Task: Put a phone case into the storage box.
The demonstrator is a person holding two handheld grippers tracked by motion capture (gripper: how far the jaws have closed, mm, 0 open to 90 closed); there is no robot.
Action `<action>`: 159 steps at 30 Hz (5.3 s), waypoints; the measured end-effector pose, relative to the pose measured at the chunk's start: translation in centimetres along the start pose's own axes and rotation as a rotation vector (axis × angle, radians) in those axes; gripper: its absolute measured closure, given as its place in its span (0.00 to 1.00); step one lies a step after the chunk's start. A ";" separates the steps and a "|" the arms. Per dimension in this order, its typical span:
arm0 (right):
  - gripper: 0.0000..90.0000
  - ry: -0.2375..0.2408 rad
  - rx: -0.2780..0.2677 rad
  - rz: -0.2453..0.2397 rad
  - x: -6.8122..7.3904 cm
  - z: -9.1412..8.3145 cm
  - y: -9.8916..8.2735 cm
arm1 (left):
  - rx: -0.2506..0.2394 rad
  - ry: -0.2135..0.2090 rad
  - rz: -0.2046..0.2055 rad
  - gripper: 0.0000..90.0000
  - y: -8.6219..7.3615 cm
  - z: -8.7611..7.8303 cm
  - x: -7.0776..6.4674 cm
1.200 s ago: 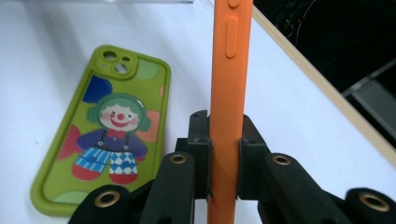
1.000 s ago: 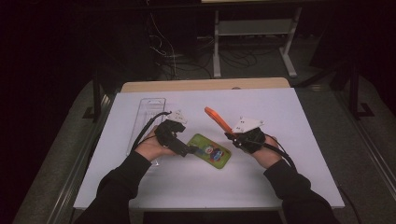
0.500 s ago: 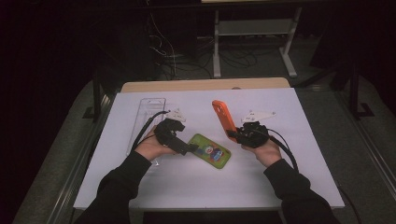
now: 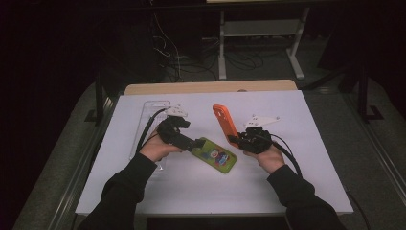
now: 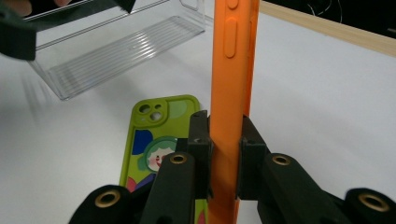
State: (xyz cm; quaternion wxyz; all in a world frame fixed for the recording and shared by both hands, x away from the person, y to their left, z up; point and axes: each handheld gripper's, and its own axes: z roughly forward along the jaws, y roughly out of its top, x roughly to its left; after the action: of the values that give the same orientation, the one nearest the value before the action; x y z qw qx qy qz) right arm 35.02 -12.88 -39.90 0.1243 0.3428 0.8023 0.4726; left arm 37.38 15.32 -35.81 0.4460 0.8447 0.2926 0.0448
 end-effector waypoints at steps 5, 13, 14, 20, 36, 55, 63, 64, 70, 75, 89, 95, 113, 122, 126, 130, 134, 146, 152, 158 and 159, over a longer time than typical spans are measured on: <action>0.87 0.017 -0.004 -0.008 0.6 0.3 0.1 | -0.022 -0.006 -0.005 0.00 0.6 0.3 -0.2; 0.87 0.039 -0.008 -0.017 1.6 0.9 0.2 | -0.068 -0.009 -0.027 0.00 1.1 0.6 -0.3; 0.87 0.042 -0.007 -0.017 1.7 0.9 0.2 | -0.077 -0.009 -0.036 0.00 1.1 0.7 -0.3; 0.87 0.061 -0.013 -0.021 2.4 1.3 0.3 | -0.117 -0.002 -0.046 0.00 1.2 0.9 -0.2; 0.87 0.122 -0.047 -0.040 4.7 2.1 0.7 | -0.171 -0.016 -0.057 0.00 0.9 1.7 -0.5; 0.87 0.130 -0.026 -0.052 5.3 2.6 0.6 | -0.218 -0.013 -0.083 0.10 0.7 1.4 -0.7; 0.87 0.122 -0.014 -0.054 5.5 2.8 0.4 | -0.204 -0.034 -0.087 0.14 0.7 1.6 -0.3; 0.87 0.120 -0.010 -0.057 5.5 2.8 0.4 | -0.201 -0.034 -0.083 0.14 0.7 1.6 -0.2; 0.83 0.115 0.001 -0.067 5.4 2.9 0.4 | -0.191 -0.027 -0.085 0.16 0.8 1.6 -0.6; 0.53 0.097 0.023 -0.060 5.4 2.8 0.3 | -0.186 -0.026 -0.090 0.16 0.9 1.6 -0.7; 0.06 0.025 0.069 -0.057 3.6 0.7 -1.8 | -0.210 0.008 -0.077 0.16 1.9 0.0 0.5; 0.00 0.002 0.085 -0.039 2.9 -0.5 -3.6 | -0.227 0.033 -0.084 0.16 2.4 -1.5 1.5; 0.00 -0.058 0.113 -0.030 1.8 -4.0 -7.3 | -0.276 0.142 -0.107 0.16 4.0 -6.2 4.9; 0.00 -0.067 0.135 -0.020 1.5 -4.8 -8.4 | -0.262 0.266 -0.119 0.16 4.3 -8.1 7.0; 0.00 -0.069 0.127 -0.015 1.5 -4.9 -8.3 | -0.262 0.323 -0.121 0.16 4.6 -8.6 8.0; 0.00 -0.062 0.140 -0.021 1.5 -4.8 -8.3 | -0.253 0.384 -0.125 0.16 5.1 -8.8 8.9; 0.00 -0.067 0.131 -0.023 1.5 -4.9 -8.2 | -0.226 0.454 -0.123 0.16 5.5 -8.7 9.5; 0.00 -0.072 0.116 -0.028 1.4 -5.1 -8.1 | -0.166 0.623 -0.187 0.16 5.8 -7.6 12.1; 0.00 -0.069 0.112 -0.033 1.5 -5.1 -8.1 | -0.100 0.679 -0.184 0.16 5.6 -6.2 13.2; 0.00 -0.064 0.106 -0.042 1.6 -5.2 -8.0 | -0.049 0.698 -0.208 0.16 5.2 -4.5 14.0; 0.00 -0.064 0.106 -0.043 1.6 -5.2 -8.0 | -0.038 0.704 -0.208 0.16 5.2 -4.3 14.1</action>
State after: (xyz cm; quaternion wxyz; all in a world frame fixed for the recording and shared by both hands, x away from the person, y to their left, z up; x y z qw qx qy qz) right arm 27.68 -17.91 -43.74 0.1417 0.3463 0.8291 0.4155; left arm 49.95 23.73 -31.86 0.3356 0.7350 0.5114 0.2926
